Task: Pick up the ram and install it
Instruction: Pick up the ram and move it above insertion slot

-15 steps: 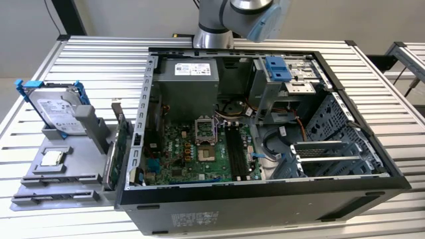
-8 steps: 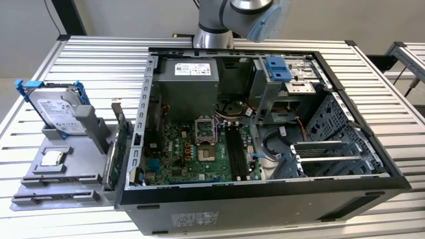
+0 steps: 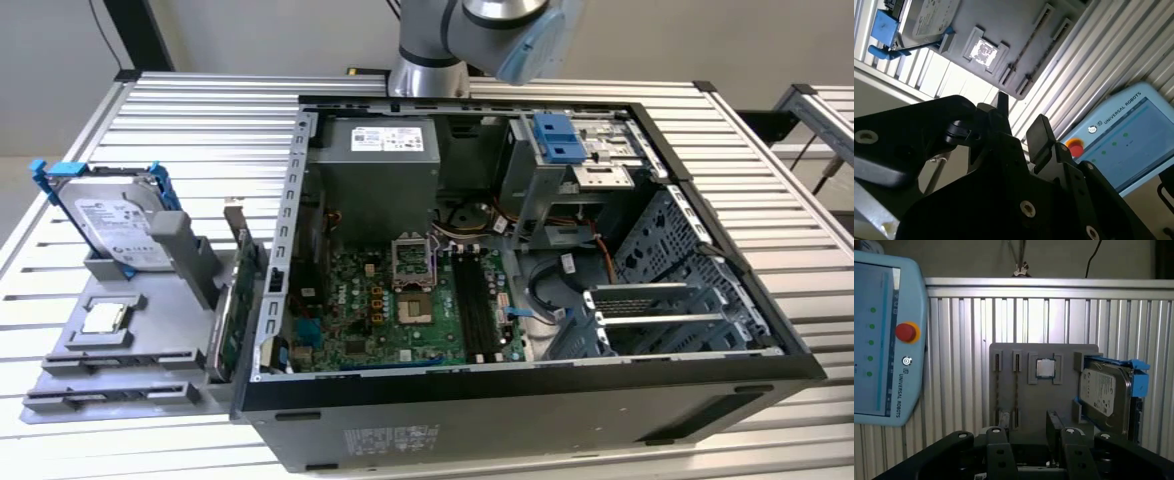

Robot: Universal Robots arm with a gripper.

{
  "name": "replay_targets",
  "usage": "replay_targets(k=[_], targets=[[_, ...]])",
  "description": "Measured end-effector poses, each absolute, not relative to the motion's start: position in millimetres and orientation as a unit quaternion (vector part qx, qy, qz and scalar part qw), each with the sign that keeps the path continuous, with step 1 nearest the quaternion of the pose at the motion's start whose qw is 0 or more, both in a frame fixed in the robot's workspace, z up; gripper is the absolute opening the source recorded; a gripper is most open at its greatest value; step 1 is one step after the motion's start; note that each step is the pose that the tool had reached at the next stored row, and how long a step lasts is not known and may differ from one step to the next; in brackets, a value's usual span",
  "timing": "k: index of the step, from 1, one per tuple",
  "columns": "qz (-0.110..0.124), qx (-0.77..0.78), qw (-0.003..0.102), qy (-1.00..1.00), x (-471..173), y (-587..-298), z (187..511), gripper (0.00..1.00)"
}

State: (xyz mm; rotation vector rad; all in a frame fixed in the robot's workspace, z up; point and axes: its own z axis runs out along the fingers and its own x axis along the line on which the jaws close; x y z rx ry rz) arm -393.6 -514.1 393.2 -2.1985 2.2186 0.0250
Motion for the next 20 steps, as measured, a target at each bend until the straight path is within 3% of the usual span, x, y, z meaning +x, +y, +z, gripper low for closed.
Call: replay_targets(k=[20], targets=[[0.007,-0.705,0.008,0.709,-394,-515,359,1.00]])
